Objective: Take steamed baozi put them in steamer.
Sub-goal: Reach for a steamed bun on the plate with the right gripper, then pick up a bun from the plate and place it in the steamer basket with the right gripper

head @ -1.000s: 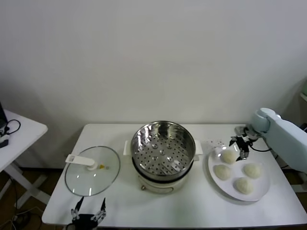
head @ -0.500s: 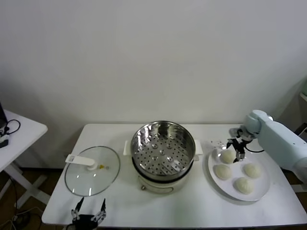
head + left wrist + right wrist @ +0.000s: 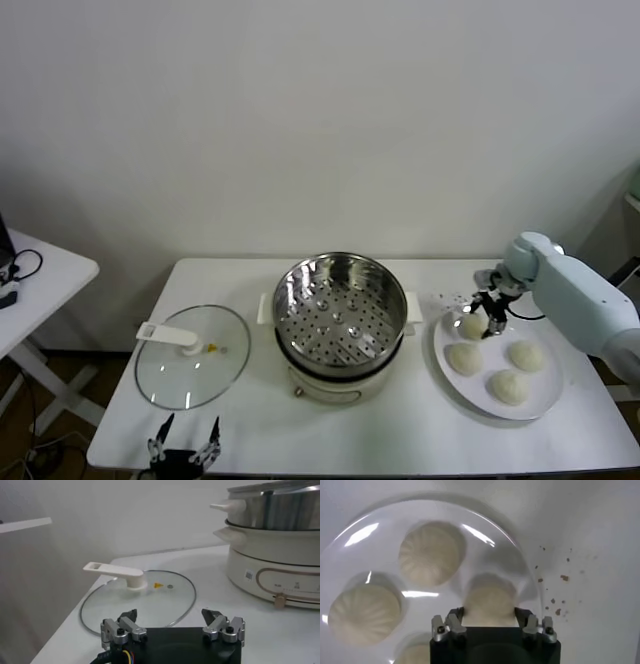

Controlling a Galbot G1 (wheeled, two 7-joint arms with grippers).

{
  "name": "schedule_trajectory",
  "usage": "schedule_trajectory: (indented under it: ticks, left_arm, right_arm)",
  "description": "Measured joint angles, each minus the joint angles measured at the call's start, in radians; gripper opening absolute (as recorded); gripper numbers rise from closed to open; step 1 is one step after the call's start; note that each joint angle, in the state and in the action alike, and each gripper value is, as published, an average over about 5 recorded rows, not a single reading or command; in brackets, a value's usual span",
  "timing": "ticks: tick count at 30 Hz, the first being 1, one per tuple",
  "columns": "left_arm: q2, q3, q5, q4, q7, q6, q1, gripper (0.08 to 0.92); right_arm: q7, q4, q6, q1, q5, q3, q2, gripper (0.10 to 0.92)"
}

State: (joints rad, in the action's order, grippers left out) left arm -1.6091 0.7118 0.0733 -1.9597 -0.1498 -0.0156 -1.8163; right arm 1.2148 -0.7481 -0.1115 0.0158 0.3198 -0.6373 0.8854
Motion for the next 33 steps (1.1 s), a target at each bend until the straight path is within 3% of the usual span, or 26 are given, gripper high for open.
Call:
schedule_trajectory:
  ticks: [10,21,33]
  left_arm:
    - [0.0,0.008,0.0,-0.004,0.004,0.001,-0.003,0.823]
    - [0.0,0.002,0.003,-0.01,0.009,0.0,-0.008,0.823]
    - [0.0,-0.008,0.008,-0.012,0.014,-0.003,-0.007,0.823]
  right_arm:
    - [0.008,-0.074,-0.029,-0.081,-0.043,-0.093,-0.052,0.67]
    - [-0.003,-0.3,-0.08,-0.364,-0.227,-0.368,-0.13,0.669]
    - [-0.054,-0.519,-0.225,-0.698,-0.412,-0.651,-0.039,0.662]
